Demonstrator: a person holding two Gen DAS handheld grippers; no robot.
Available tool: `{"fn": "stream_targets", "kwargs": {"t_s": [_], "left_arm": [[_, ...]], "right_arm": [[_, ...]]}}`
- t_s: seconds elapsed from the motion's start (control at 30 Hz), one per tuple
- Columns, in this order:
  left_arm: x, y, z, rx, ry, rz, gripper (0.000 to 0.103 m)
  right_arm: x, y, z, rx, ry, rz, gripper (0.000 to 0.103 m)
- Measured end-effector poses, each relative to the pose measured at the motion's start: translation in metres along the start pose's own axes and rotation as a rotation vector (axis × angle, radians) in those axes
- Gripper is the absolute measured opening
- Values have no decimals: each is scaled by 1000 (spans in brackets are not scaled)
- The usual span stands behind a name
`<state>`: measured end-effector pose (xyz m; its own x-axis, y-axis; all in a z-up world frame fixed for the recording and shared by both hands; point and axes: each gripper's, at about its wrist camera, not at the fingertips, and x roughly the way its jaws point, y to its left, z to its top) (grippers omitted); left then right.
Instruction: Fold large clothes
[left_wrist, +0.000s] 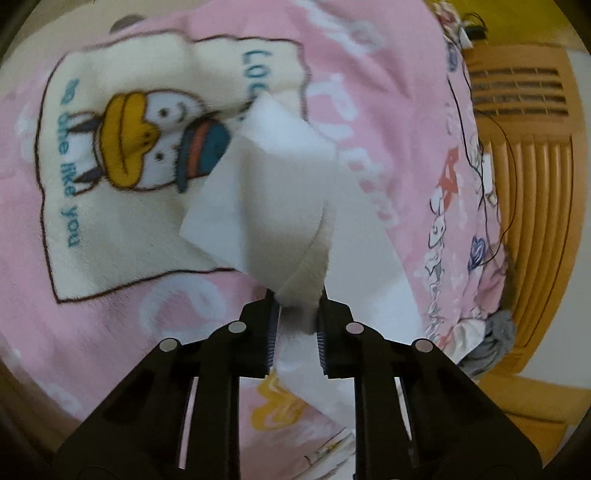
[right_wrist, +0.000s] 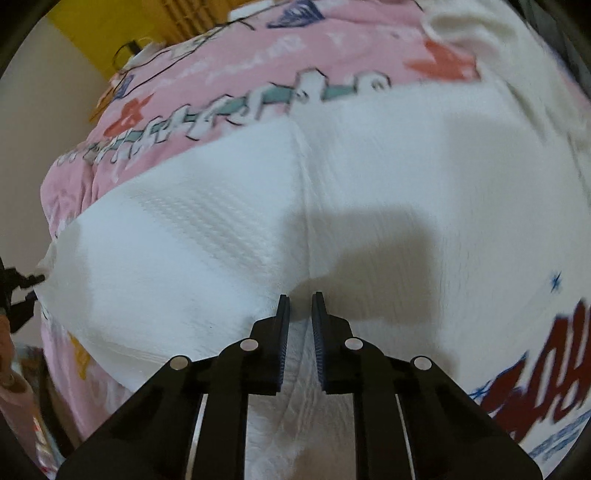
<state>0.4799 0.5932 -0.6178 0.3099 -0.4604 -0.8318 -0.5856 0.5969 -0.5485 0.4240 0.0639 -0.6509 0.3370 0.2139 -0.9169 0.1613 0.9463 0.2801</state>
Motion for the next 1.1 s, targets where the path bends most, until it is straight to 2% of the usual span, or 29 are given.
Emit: {"fn": "stream_targets", "kwargs": {"t_s": [0.1,0.27,0.5,0.53,0.63,0.8,0.87,0.93,0.97,1.0,1.1], "left_arm": [[-2,-25,-7,82,-29,25,13],[-24,-64,-35,247,-81,-22,12],[-48,-143,-112,540,-89,-141,12],[-51,-159,-130,596,-82,-163,12],[-48,-195,-173,722,-31,-220,12],[-30,-243,-244,915,53,-319,12],[-17,-258,-267,950,93,-350,12],[1,-272,-289,962,169,-394,12],[5,-277,-300,969,190,-403,12],[13,-282,-309,970,221,-411,12],[29,-297,-340,998,292,-423,12]], "right_arm": [[6,-9,-4,57,6,27,11],[21,-10,0,48,26,0,11],[14,-27,3,136,42,78,10],[8,-30,3,156,31,82,7],[-8,-44,-2,213,4,79,6],[-47,-93,-16,266,-28,-32,9],[-55,-116,-24,300,-28,-75,9],[-59,-138,-34,347,-11,-103,8],[-60,-147,-40,367,-3,-113,1],[-63,-155,-44,399,7,-98,0],[-91,-181,-47,455,20,-147,3]]}}
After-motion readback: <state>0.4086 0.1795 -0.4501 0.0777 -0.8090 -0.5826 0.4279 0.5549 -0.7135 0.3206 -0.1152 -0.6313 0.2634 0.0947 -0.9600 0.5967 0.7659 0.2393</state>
